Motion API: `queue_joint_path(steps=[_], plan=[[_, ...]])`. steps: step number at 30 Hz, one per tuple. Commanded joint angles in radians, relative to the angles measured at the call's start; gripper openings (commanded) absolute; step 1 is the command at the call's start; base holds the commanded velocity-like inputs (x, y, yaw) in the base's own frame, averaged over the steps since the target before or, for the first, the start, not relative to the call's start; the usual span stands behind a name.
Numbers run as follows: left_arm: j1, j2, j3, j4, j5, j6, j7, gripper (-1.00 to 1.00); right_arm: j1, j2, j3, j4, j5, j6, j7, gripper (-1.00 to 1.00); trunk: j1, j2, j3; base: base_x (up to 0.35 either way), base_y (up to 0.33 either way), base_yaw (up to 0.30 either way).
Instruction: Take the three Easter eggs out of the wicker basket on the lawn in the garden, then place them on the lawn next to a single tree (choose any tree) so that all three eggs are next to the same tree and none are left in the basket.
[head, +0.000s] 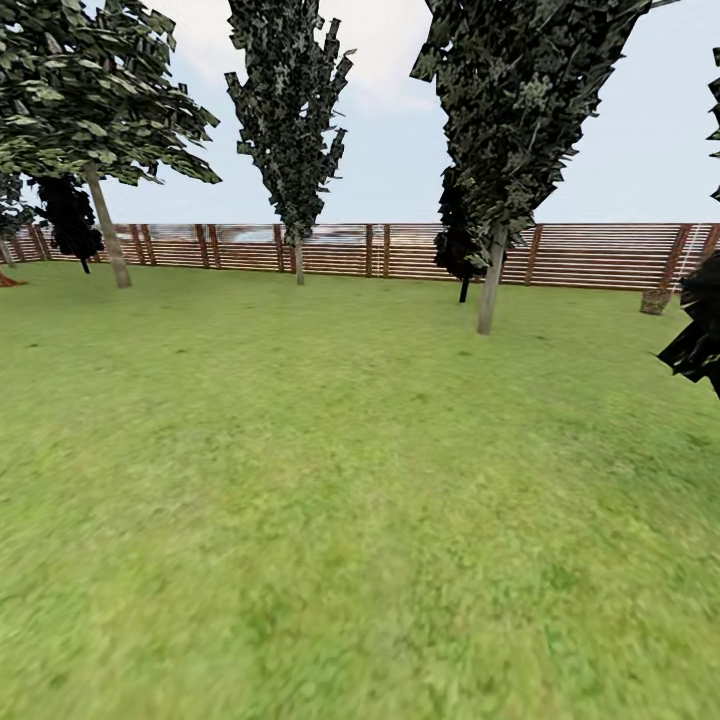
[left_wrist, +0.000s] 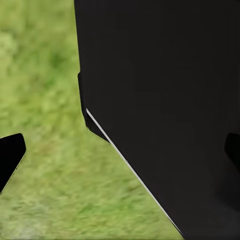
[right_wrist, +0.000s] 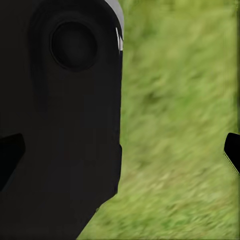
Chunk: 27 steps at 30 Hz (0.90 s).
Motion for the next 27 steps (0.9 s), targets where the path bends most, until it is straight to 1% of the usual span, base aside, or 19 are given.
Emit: queue_joint_path(steps=[1, 27], plan=[[0.000, 0.000, 0.000, -0.001, 0.000, 0.000, 0.000, 1.00, -0.001, 0.000, 0.001, 0.002, 0.004, 0.000, -0.004, 1.00, 0.001, 0.000, -0.001, 0.335, 0.000, 0.000], [0.000, 0.000, 0.000, -0.001, 0.000, 0.000, 0.000, 1.00, -0.001, 0.000, 0.001, 0.002, 0.004, 0.000, -0.004, 1.00, 0.001, 0.000, -0.001, 0.335, 0.000, 0.000]])
